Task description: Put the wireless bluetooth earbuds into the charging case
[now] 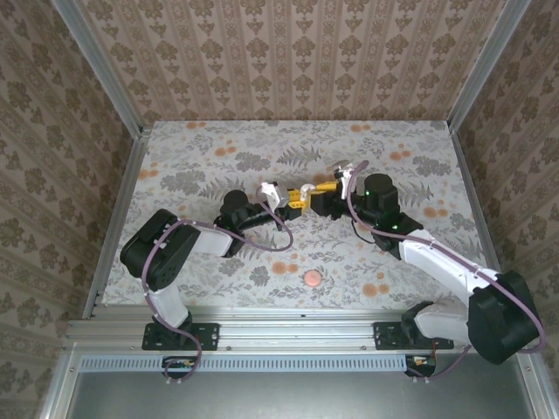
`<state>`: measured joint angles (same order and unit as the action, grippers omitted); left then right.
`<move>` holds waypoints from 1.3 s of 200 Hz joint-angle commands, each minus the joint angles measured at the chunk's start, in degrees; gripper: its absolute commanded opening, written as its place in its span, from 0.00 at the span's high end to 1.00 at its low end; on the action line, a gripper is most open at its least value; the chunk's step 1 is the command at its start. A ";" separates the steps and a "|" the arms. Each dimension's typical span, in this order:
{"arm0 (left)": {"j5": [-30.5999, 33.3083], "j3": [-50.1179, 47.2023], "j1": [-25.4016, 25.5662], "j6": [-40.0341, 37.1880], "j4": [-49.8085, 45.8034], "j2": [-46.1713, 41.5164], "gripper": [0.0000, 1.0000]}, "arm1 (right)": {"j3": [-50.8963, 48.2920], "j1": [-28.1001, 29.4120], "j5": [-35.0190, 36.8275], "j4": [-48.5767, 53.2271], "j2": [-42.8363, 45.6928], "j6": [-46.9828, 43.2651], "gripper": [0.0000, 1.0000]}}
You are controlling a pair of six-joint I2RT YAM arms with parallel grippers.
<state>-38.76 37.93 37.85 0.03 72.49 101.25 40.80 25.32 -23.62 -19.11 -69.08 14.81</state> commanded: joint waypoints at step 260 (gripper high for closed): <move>0.17 0.21 0.13 1.38 1.69 -1.13 1.00 | 4.28 -2.60 1.94 23.91 10.30 5.82 0.45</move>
<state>-38.70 37.93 37.85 0.49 72.49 100.75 41.87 23.59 -22.46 1.96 -58.28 18.70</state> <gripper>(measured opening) 0.180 0.555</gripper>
